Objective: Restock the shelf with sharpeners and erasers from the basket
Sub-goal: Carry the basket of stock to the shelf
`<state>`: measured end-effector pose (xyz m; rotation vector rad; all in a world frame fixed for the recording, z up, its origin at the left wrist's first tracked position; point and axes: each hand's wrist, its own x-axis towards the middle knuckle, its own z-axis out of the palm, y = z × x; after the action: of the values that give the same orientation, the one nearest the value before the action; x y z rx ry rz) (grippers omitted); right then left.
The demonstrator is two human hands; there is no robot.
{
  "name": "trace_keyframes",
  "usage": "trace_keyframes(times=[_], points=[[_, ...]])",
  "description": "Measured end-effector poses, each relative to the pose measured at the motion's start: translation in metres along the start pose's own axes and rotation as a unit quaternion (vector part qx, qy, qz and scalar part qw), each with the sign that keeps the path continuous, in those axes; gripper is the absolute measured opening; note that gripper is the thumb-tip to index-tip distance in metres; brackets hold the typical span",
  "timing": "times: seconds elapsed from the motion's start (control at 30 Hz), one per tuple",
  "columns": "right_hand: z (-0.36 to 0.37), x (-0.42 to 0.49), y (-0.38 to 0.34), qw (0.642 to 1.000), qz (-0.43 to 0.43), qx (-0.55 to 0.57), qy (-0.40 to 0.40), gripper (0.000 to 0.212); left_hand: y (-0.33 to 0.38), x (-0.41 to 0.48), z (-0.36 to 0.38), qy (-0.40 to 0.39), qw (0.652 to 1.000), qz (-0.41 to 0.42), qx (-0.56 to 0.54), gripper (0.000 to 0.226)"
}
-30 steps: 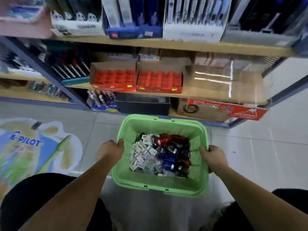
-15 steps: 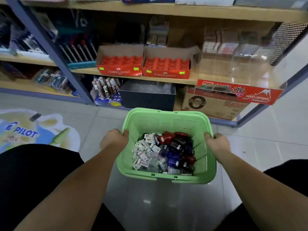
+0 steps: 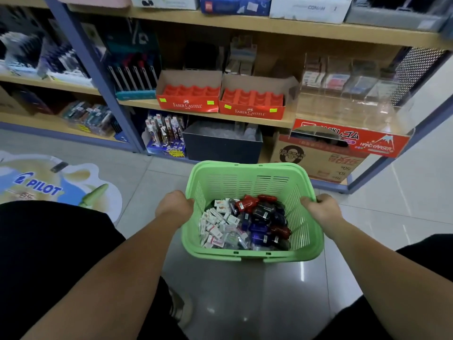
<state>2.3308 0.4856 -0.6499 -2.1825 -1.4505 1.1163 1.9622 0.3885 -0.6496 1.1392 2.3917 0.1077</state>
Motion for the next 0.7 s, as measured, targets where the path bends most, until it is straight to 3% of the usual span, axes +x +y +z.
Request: trace_keyframes(times=[0.2,0.4,0.5,0.6,0.67,0.7], points=[[-0.006,-0.01,-0.004,0.989,0.01,-0.145,-0.024,0.033,-0.004,-0.003,0.0,0.019,0.999,0.024,0.021,0.033],[-0.028,-0.025,-0.016,0.951,0.032,-0.307,-0.011,0.04,0.007,-0.006,-0.005,0.02,0.997,0.021,0.065,0.031],[-0.023,-0.026,-0.039,0.898,-0.055,-0.433,0.061,0.052,0.023,-0.002,-0.002,0.08,0.98,0.115,0.143,0.046],[-0.006,-0.018,-0.046,0.83,-0.18,-0.507,0.144,0.053,0.04,0.012,0.008,0.145,0.948,0.265,0.104,0.041],[0.005,-0.009,-0.045,0.807,-0.282,-0.503,0.128,0.046,0.055,0.017,0.017,0.105,0.95,0.291,0.041,0.035],[0.012,-0.004,-0.043,0.818,-0.321,-0.472,0.074,0.041,0.061,0.017,0.025,0.064,0.957,0.284,0.016,0.031]])
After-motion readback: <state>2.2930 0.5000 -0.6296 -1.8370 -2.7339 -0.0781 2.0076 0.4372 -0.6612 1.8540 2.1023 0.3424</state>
